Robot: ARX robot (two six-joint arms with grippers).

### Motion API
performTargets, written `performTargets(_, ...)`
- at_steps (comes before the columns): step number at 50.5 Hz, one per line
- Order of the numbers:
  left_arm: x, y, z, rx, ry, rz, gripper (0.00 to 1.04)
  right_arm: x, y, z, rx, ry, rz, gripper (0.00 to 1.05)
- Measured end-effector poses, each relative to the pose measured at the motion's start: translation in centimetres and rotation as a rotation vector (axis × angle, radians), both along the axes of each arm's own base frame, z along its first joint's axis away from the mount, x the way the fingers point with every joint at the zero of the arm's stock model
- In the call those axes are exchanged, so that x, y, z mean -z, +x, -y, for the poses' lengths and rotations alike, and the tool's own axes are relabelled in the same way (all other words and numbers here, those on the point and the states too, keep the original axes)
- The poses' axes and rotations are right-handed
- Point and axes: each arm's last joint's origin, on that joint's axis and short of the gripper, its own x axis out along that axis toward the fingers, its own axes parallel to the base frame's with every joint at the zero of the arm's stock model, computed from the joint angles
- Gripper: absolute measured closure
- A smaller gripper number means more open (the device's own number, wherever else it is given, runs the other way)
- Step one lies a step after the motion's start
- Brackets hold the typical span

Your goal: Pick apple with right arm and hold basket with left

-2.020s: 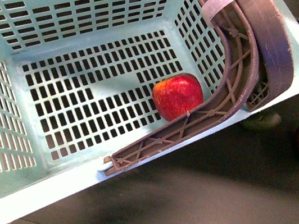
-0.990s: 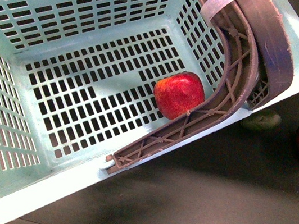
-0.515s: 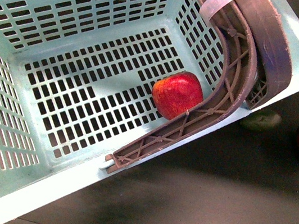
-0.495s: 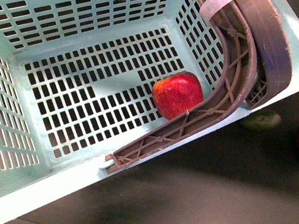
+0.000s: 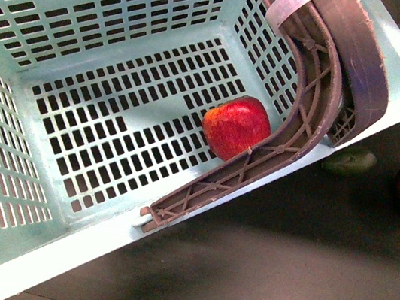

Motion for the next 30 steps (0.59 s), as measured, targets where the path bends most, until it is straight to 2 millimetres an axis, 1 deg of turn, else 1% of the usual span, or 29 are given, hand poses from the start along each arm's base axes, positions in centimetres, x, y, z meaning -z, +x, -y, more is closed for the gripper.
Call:
performTargets(2, 0.00, 0.00, 0.00, 0.000, -0.001, 0.000, 0.87, 0.00, 0.00, 0.00, 0.000, 0.000, 0.000, 1.01)
performTargets(5, 0.00, 0.00, 0.00, 0.000, 0.000, 0.000, 0.87, -0.01, 0.00, 0.00, 0.000, 0.000, 0.000, 0.90)
performTargets(8, 0.00, 0.00, 0.00, 0.000, 0.000, 0.000, 0.87, -0.01, 0.00, 0.00, 0.000, 0.000, 0.000, 0.76)
performTargets(9, 0.00, 0.00, 0.00, 0.000, 0.000, 0.000, 0.87, -0.01, 0.00, 0.00, 0.000, 0.000, 0.000, 0.74)
performTargets(11, 0.00, 0.00, 0.00, 0.000, 0.000, 0.000, 0.87, 0.00, 0.00, 0.00, 0.000, 0.000, 0.000, 0.67)
performTargets(18, 0.00, 0.00, 0.00, 0.000, 0.000, 0.000, 0.87, -0.01, 0.00, 0.00, 0.000, 0.000, 0.000, 0.36)
performTargets(21, 0.00, 0.00, 0.00, 0.000, 0.000, 0.000, 0.87, -0.01, 0.00, 0.00, 0.000, 0.000, 0.000, 0.26)
performTargets(22, 0.00, 0.00, 0.00, 0.000, 0.000, 0.000, 0.87, -0.01, 0.00, 0.00, 0.000, 0.000, 0.000, 0.24)
performTargets(27, 0.00, 0.00, 0.00, 0.000, 0.000, 0.000, 0.87, 0.00, 0.00, 0.00, 0.000, 0.000, 0.000, 0.09)
performTargets(29, 0.00, 0.00, 0.00, 0.000, 0.000, 0.000, 0.87, -0.01, 0.00, 0.00, 0.000, 0.000, 0.000, 0.07)
performTargets(30, 0.00, 0.00, 0.00, 0.000, 0.000, 0.000, 0.87, -0.01, 0.00, 0.00, 0.000, 0.000, 0.000, 0.08)
